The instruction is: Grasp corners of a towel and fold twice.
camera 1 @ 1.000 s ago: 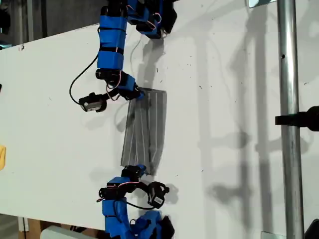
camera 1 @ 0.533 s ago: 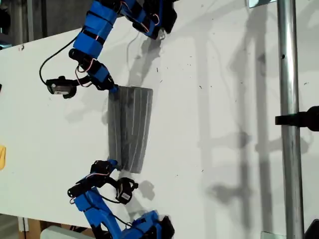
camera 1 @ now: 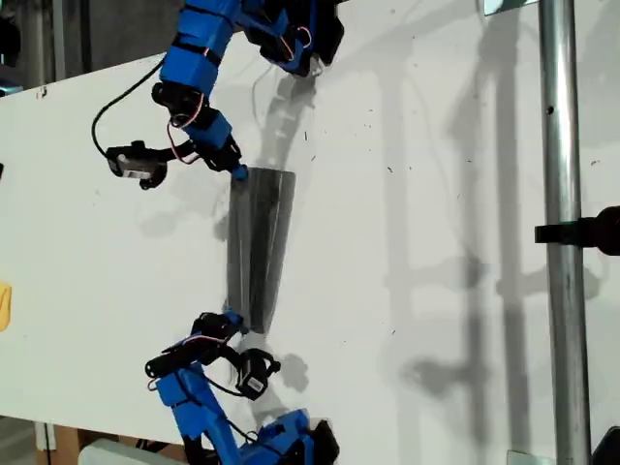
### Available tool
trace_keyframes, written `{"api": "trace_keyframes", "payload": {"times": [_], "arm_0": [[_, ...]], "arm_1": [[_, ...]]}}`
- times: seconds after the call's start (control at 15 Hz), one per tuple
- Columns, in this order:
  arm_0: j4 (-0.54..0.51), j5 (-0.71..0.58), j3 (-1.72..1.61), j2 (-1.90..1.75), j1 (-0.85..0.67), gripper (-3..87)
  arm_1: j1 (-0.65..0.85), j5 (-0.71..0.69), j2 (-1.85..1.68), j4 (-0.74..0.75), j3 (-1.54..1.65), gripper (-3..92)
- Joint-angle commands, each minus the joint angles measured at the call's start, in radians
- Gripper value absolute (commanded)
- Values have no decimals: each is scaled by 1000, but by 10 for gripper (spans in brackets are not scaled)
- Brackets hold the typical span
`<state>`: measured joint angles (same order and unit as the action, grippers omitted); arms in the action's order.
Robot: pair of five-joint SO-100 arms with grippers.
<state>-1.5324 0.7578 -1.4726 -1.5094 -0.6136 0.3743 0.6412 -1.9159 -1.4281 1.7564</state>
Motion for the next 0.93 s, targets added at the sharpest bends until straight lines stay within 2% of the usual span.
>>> {"api": "trace_keyframes", "payload": {"times": [0.0, 0.27, 0.73, 0.87], "arm_0": [[-2, 40, -46, -31, 29, -28], [49, 104, -86, 51, 94, -21], [156, 80, -37, 281, 32, -18], [164, 61, -28, 305, -5, -20]], "arm_1": [[-67, 92, -28, 66, 97, -2], [-118, 192, 15, 219, 295, -2], [-46, 181, 253, 471, 379, -2], [-17, 169, 244, 465, 367, -2]]}}
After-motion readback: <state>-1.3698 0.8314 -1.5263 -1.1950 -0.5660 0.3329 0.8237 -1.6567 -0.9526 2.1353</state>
